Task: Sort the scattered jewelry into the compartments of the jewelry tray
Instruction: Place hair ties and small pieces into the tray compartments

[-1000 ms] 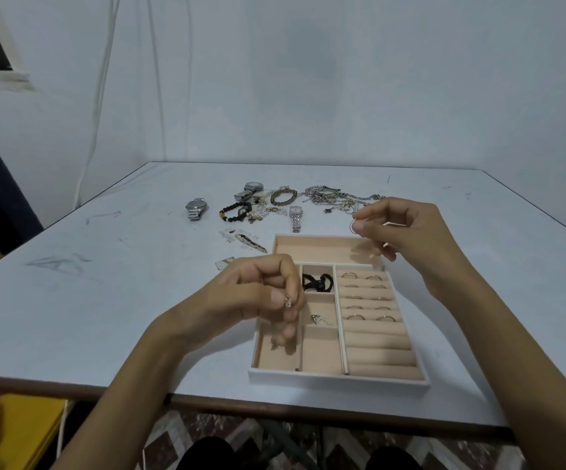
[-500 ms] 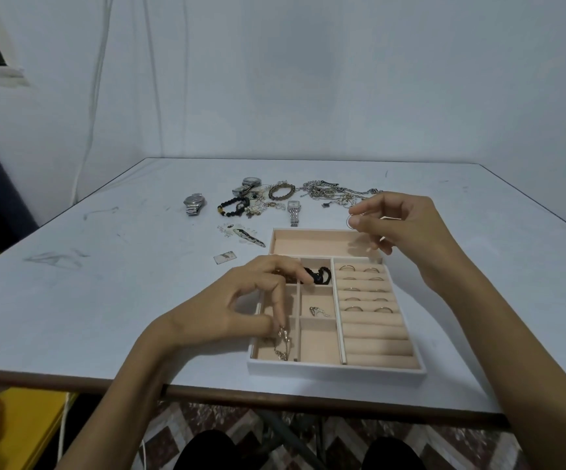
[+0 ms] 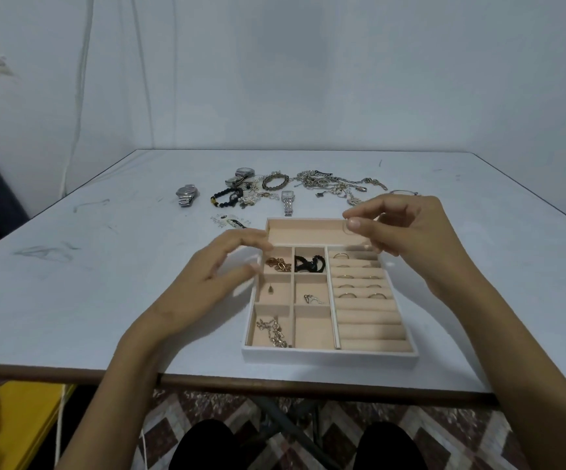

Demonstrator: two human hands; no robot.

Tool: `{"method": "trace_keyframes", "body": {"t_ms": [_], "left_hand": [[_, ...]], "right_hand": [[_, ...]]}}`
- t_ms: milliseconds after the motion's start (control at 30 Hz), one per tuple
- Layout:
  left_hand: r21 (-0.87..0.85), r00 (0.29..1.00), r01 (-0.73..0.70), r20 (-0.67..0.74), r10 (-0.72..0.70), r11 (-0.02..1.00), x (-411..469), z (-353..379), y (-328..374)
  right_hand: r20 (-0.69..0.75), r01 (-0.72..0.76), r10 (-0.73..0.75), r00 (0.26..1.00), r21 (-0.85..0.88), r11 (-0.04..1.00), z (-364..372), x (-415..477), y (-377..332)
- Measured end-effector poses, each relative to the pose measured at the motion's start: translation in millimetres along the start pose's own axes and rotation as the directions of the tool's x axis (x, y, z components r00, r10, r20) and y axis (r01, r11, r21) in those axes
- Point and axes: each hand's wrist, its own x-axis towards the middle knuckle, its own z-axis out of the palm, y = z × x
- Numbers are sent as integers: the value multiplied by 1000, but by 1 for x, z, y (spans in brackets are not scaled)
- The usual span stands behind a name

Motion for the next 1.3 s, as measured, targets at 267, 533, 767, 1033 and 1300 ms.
{"method": "trace_keyframes", "body": {"t_ms": [267, 533, 767, 1033, 1300], "left_hand": [[564, 995, 99, -29, -100, 820, 2, 6, -22], [627, 995, 92, -23, -100, 774, 2, 7, -29], [634, 993, 103, -20, -117, 766, 2, 6, -29], [634, 993, 107, -23, -119, 766, 0, 6, -28], [635, 992, 110, -23, -123, 765, 0, 6, -26]], "right_hand": [[67, 0, 6, 998, -80, 997, -11, -56, 1], [151, 199, -151, 977, -390, 899, -3, -54, 17], [203, 324, -258, 944, -443, 836, 5, -52, 22], [295, 291, -183, 938, -383, 877, 0, -51, 20], [295, 334, -213, 932, -463, 821, 1, -50, 19]]}}
